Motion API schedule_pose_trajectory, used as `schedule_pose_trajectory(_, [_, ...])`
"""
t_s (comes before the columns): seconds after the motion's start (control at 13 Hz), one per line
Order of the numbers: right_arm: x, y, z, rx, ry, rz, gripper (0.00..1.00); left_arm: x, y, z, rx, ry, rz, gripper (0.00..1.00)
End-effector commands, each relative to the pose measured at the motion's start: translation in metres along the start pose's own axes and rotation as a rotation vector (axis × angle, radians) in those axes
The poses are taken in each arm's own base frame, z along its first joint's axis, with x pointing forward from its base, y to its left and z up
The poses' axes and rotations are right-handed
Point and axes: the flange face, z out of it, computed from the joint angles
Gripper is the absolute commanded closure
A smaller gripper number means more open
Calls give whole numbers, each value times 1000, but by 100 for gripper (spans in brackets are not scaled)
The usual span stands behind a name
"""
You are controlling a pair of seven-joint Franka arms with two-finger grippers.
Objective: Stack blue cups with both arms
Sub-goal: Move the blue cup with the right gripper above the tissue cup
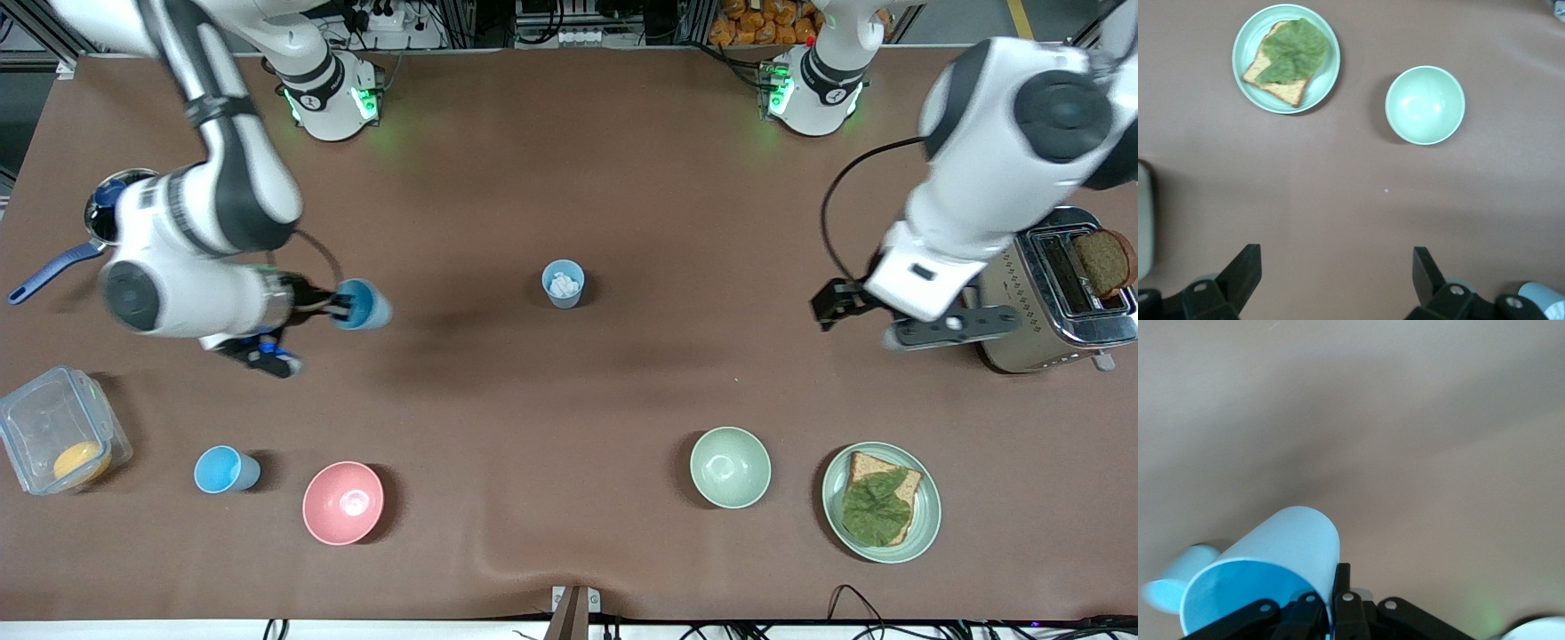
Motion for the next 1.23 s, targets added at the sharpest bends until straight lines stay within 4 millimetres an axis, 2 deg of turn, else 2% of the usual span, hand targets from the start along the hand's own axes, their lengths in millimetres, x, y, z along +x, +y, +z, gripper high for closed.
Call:
schedule_pose_trajectory(0.0, [-37, -47, 8, 75, -35, 94, 100, -6, -32, -38, -3, 1, 53, 0])
schedule_pose_trajectory(0.15, [-67, -86, 28, 91, -16, 165, 100, -12, -59, -65, 14, 21, 98, 0])
schedule_pose_trajectory(0.38, [-115, -140, 72, 115, 31, 248, 100, -23, -77, -83, 44, -33, 84, 0])
schedule_pose_trajectory(0.62, [-142, -165, 104, 105, 46, 273, 100, -31, -96, -98, 30, -58, 104, 0])
schedule_pose_trajectory(0.77, [-148, -172, 115, 102, 53, 288, 100, -37, -107, -106, 28, -67, 117, 0])
schedule_pose_trajectory(1.15, [-156, -179, 145, 65, 56, 303, 100, -49, -113, -110, -49, -131, 94, 0])
